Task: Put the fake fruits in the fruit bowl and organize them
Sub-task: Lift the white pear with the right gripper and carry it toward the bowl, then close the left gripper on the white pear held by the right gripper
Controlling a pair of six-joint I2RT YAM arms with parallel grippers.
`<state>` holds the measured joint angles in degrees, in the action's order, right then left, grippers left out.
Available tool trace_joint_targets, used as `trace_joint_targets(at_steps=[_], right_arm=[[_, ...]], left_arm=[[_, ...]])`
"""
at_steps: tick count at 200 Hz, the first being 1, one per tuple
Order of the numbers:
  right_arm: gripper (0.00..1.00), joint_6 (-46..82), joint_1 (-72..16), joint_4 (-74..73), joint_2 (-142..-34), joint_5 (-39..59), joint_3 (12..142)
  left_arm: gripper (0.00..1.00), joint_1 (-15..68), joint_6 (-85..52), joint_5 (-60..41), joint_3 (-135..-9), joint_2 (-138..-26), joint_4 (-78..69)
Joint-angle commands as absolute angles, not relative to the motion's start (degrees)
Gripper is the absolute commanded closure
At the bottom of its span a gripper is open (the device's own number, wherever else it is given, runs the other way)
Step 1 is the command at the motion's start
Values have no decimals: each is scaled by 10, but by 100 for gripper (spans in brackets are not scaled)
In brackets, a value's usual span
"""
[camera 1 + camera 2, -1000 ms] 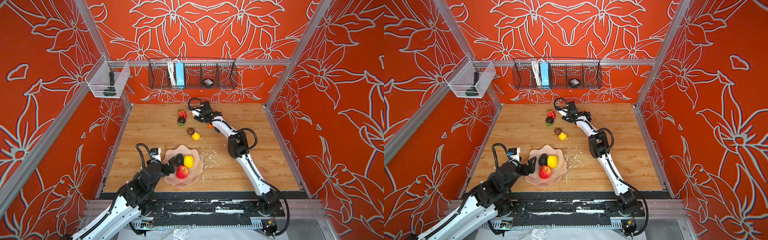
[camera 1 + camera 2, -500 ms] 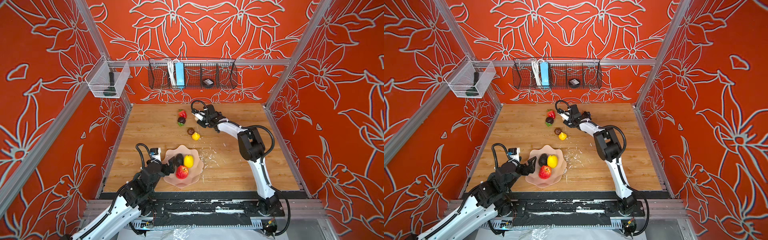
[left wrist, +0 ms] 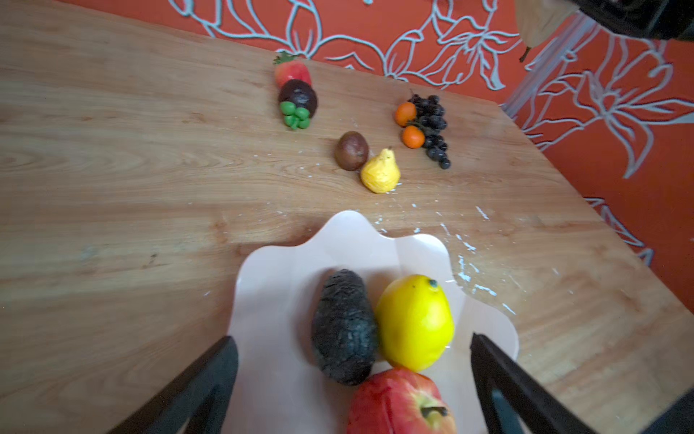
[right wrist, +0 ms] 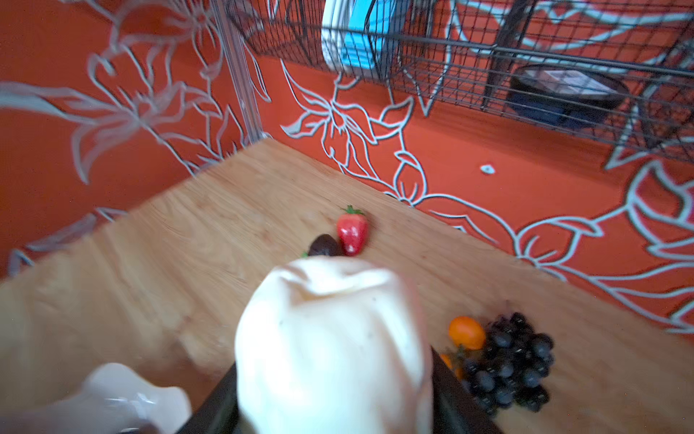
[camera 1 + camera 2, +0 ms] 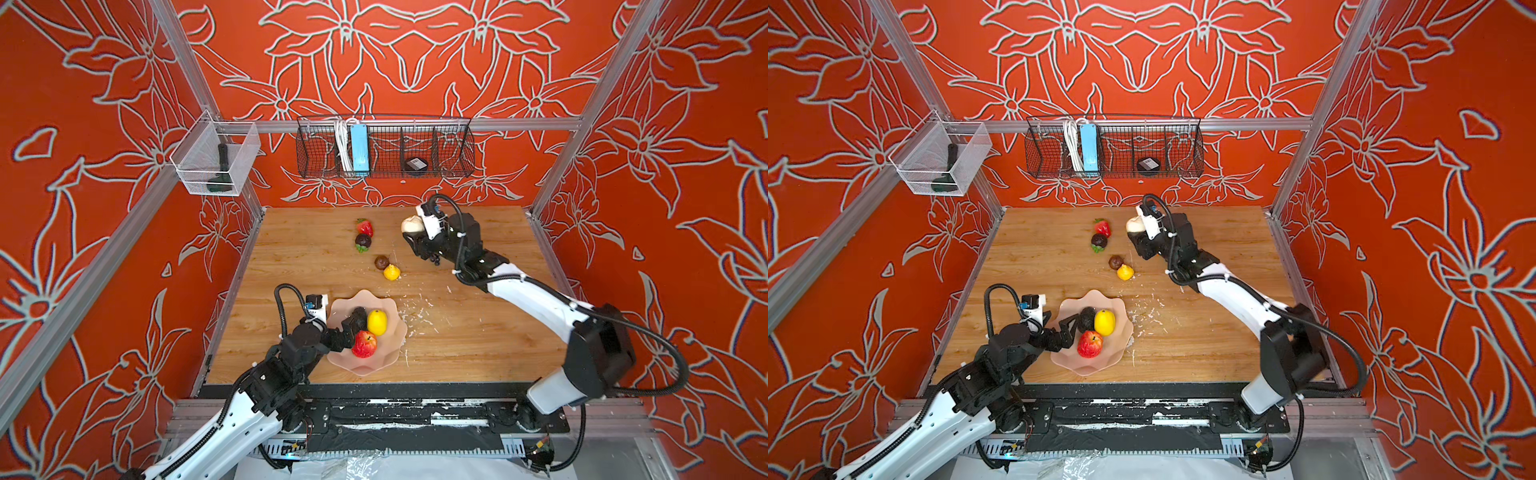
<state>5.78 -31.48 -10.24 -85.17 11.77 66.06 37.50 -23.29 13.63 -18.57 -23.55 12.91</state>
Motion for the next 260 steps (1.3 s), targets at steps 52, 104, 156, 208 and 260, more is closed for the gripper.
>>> trace_joint_targets(at_steps=[52, 104, 156, 208, 260], right_arm=[[52, 561, -333, -261, -631, 114, 397], [49, 675, -343, -263, -509, 54, 312], [49, 751, -355, -277, -443, 12, 260], [49, 776, -374, -295, -439, 4, 249], [49, 786, -398, -301, -452, -6, 254]], left_arm=[[14, 396, -212, -52, -197, -377, -110], [26, 482, -119, -15, -209, -500, -279], [38, 520, -79, 8, -263, -620, -369], [52, 540, -41, -22, -307, -682, -410], [67, 543, -38, 10, -332, -719, -423]])
